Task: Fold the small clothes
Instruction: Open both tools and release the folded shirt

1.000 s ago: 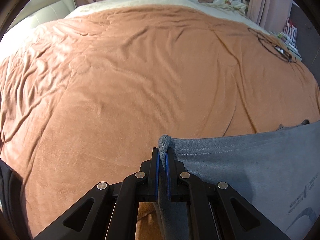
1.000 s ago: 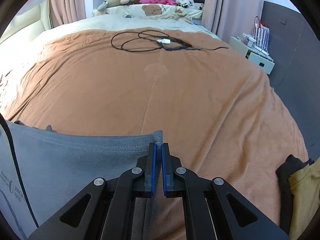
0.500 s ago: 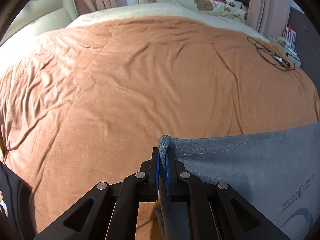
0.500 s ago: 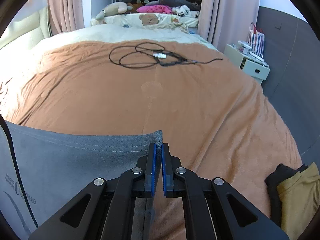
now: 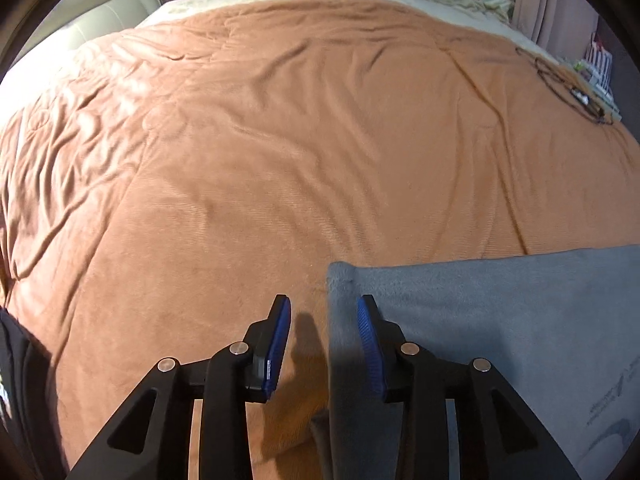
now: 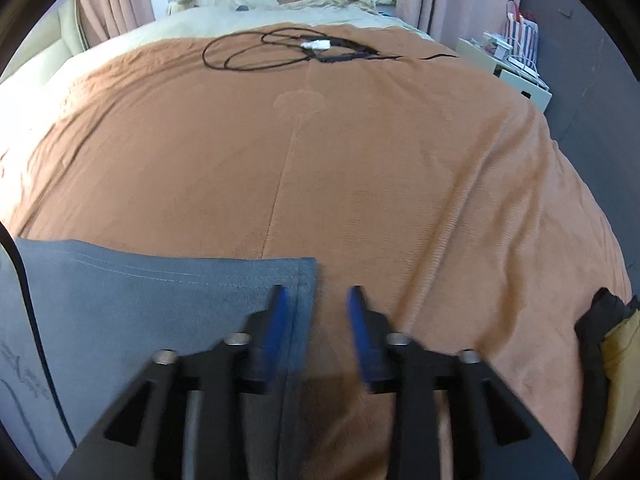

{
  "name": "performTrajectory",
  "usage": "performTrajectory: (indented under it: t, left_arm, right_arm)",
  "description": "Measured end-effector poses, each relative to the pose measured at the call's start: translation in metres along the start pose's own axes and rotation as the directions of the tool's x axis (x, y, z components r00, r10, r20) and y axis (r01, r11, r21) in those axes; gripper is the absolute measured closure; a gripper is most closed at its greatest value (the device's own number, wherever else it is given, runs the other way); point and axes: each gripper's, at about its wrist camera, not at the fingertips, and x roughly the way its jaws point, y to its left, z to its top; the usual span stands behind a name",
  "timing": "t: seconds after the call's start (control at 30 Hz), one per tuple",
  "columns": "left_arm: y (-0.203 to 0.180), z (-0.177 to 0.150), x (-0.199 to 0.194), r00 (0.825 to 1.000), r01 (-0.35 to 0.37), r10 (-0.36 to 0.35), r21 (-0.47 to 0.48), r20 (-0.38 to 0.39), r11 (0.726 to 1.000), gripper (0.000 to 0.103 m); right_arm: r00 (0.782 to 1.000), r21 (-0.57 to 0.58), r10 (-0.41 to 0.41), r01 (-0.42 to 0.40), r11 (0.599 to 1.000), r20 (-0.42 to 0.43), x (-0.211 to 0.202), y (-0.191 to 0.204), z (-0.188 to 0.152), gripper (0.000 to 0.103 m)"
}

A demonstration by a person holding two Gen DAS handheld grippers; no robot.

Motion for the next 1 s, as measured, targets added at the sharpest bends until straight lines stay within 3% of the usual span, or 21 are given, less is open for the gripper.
performTrajectory:
  t: [0.2,0.5,0.83,1.0]
  left_arm:
    - [0.0,-0.019,-0.039,0.999,0.04,-0.04,0.0,0.022,0.999,0.062]
    - [-0.014,-0.063,-0.084,0.991,0.117,-0.119,0.028,0.055,0.993,0.062]
    - [-0.027,-0.126,-0.109,0.988,0.147,-0.148,0.026,0.049,0.989,0.062]
    - [-0.032,-0.158,-0.114,0.985,0.161,-0.162,0.032,0.052,0.986,0.062]
  right_arm:
    - [0.999,-0.031,0.04,-0.04,0.999,0.015,-0.044,0.002,-0.012,0.065]
    - [0.995,-0.106,0.099,-0.096,0.99,0.019,-0.104,0.004,-0.06,0.065]
    - [0.987,-0.154,0.161,-0.158,0.975,0.011,-0.154,0.013,-0.122,0.065]
    - [0.985,-0.14,0.167,-0.17,0.975,-0.033,-0.165,0.011,-0.154,0.065]
